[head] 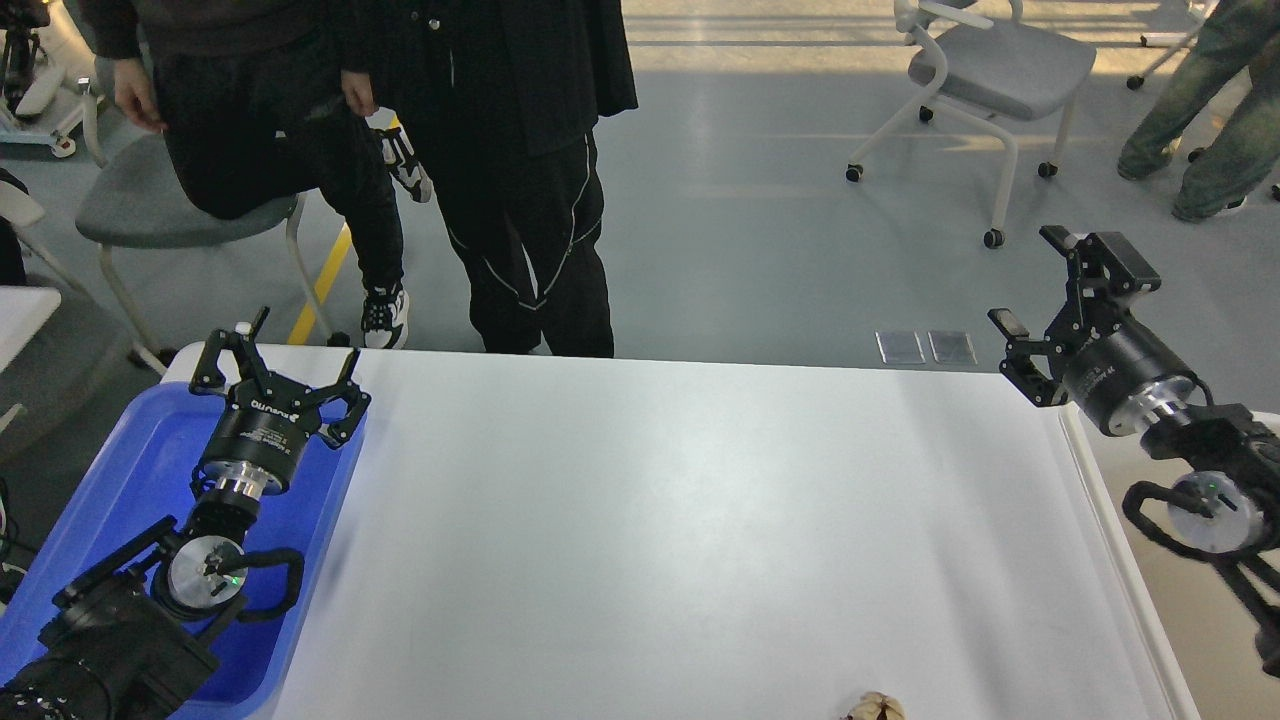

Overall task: Tidy desktop
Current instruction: 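Raise the right gripper and open it above the table, then lower the open right gripper toward the crumpled tan paper near the table edge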

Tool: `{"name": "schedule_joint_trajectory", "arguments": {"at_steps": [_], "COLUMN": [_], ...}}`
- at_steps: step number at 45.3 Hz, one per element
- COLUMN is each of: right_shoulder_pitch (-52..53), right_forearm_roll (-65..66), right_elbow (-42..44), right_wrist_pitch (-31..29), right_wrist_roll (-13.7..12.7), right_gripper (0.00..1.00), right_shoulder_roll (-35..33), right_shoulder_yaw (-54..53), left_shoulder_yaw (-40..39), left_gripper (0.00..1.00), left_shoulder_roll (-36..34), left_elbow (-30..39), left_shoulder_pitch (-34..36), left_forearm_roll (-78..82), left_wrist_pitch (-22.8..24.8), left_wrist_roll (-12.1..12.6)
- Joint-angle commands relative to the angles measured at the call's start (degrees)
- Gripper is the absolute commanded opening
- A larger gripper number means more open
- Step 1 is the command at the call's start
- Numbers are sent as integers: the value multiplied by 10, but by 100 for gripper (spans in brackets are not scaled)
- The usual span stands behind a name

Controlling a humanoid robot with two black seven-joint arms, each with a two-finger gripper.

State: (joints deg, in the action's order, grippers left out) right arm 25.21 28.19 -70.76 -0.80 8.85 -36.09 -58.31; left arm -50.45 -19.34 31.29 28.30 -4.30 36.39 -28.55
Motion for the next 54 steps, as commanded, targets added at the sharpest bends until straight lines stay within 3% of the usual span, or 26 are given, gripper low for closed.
{"name": "schedule_joint_trajectory", "arguments": {"at_steps": [1, 9, 16, 25, 30, 35, 44, 54], "right_shoulder_pitch": [48, 63, 81, 100, 121, 128, 131, 135], "right_forearm_roll": [46, 157, 209, 286, 392, 483, 498, 619], "right_elbow": [-91, -148, -174, -204, -238, -242, -250, -257], "right_wrist_pitch": [-1, 4, -2, -1, 3, 5, -2, -4], "right_wrist_roll": [-16, -17, -39, -38, -35, -35, -31, -30], "right_gripper": [100, 100, 100, 100, 99, 99, 100, 100], "right_shoulder_roll": [-115, -150, -170, -196, -215, -212, -209, -200], "right_shoulder_yaw": [102, 159, 212, 266, 314, 347, 413, 475], "left_shoulder_yaw": [0, 0, -1, 0, 0, 0, 0, 0], "left_gripper": [100, 100, 100, 100, 100, 100, 100, 100], "left_shoulder_roll": [0, -1, 0, 0, 0, 0, 0, 0], "left_elbow": [0, 0, 0, 0, 0, 0, 1, 1], "left_shoulder_pitch": [0, 0, -1, -1, 0, 0, 0, 0], "left_forearm_roll": [0, 0, 0, 0, 0, 0, 1, 1], "left_wrist_pitch": [0, 0, -1, -1, 2, 3, 4, 4], "left_wrist_roll": [0, 0, 0, 0, 0, 0, 0, 0]}}
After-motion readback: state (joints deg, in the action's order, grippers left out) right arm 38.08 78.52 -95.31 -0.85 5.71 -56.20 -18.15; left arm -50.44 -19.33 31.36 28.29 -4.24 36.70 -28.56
